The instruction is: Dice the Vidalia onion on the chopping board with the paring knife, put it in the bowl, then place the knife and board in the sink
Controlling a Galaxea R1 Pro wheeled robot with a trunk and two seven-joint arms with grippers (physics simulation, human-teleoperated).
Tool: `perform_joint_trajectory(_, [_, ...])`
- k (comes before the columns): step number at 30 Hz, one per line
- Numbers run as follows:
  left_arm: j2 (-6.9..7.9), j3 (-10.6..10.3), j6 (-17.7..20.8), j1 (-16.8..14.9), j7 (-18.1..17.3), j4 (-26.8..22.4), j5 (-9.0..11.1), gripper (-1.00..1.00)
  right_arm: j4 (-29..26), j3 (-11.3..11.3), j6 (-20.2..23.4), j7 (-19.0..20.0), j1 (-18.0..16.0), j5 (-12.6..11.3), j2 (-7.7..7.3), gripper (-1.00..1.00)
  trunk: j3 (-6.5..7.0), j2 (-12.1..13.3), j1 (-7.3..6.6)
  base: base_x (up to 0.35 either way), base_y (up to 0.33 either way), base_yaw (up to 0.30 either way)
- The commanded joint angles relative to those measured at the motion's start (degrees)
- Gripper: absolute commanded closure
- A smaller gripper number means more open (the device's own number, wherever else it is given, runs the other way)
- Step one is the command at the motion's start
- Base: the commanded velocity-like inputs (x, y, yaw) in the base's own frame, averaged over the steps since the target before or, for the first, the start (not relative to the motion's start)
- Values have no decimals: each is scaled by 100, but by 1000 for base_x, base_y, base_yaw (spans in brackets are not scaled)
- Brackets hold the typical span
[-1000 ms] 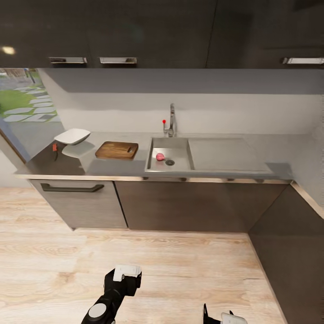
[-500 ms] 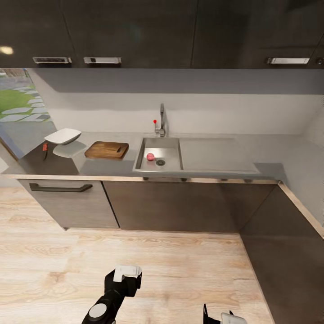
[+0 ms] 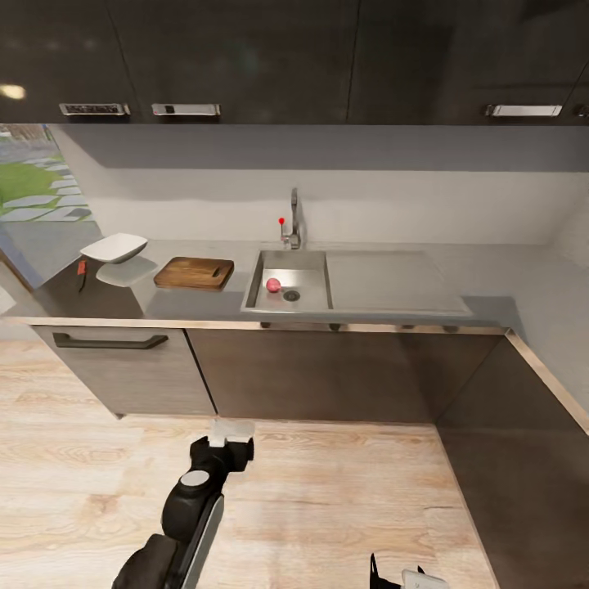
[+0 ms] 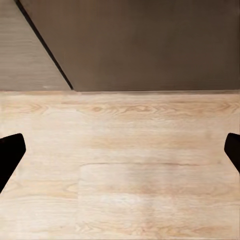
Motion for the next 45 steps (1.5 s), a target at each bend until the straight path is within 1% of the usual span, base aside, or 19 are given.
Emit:
perform_joint_trajectory(1, [-1,-7,78,-210,40,-6,7,-100,4,50,-10,-34,-4,-25,1,-100,-10,-10,2,0,0,0])
perform_joint_trajectory(4, [-3,-7,247,-637,56,-7,20,-100,5,50,-7,-32,-4,-25,1,-100,-10,-10,2,0,0,0])
perform_joint_trajectory(5, [-3,-7,443,-900,59,-6,36,-100,5,50,-6,-29,-4,-25,1,-100,-10,-10,2,0,0,0])
perform_joint_trajectory(7, [-4,-7,718,-1219,56,2,54,-100,5,50,-4,-28,-4,-25,1,-100,-10,-10,2,0,0,0])
perform_joint_trajectory(9, [-4,-7,1274,-1911,54,39,109,-100,5,50,-3,-26,-4,-25,1,-100,-10,-10,2,0,0,0])
perform_joint_trajectory(10, [-12,-4,1506,-2580,59,145,215,-100,5,50,0,-25,-4,-25,1,-100,-10,-10,2,0,0,0])
perform_joint_trajectory(11, [-15,-3,1538,-2719,60,176,245,-100,5,50,1,-25,-4,-25,1,-100,-10,-10,2,0,0,0])
perform_joint_trajectory(12, [-23,-1,1583,-2989,63,257,306,-100,5,50,2,-25,-4,-25,1,-100,-10,-10,2,0,0,0])
perform_joint_trajectory(13, [-26,-1,1600,-3123,65,314,337,-100,5,50,2,-25,-4,-25,1,-100,-10,-10,2,0,0,0])
perform_joint_trajectory(14, [-31,0,1623,-3385,68,460,389,-100,5,50,3,-25,-4,-25,1,-100,-10,-10,2,0,0,0])
perform_joint_trajectory(17, [-36,1,1648,-3786,67,786,460,-100,8,55,4,-25,-4,-25,1,-100,-10,-10,2,0,0,0])
perform_joint_trajectory(20, [-34,1,1659,-3992,62,1128,516,-100,8,58,4,-25,-4,-25,1,-100,-10,-10,2,0,0,0])
perform_joint_trajectory(21, [-10,17,1663,-4059,12,1402,557,-100,11,59,4,-25,-4,-29,1,-100,-10,-10,2,0,0,0])
perform_joint_trajectory(22, [-2,17,1663,-4066,-16,1419,573,-100,12,59,4,-25,-4,-30,3,-100,-10,-10,2,0,0,0])
perform_joint_trajectory(24, [30,12,1664,-4078,-137,1355,607,-100,14,59,4,-25,-4,-29,6,-100,-10,-10,2,0,0,0])
perform_joint_trajectory(26, [82,-25,1664,-4090,-293,1076,629,-100,19,59,4,-25,-4,-28,7,-100,-10,-10,2,0,0,0])
perform_joint_trajectory(30, [113,-136,1665,-4095,-391,764,641,-100,22,59,1,-28,-4,-28,5,-100,-10,-10,2,0,0,0])
perform_joint_trajectory(40, [119,-191,1665,-4101,-410,759,643,-100,29,52,3,-34,-4,-34,2,-100,-10,-10,2,0,0,0])
perform_joint_trajectory(45, [119,-192,1657,-4101,-409,765,643,-100,31,51,10,-40,-4,-38,1,-100,-10,-10,2,175,-16,0])
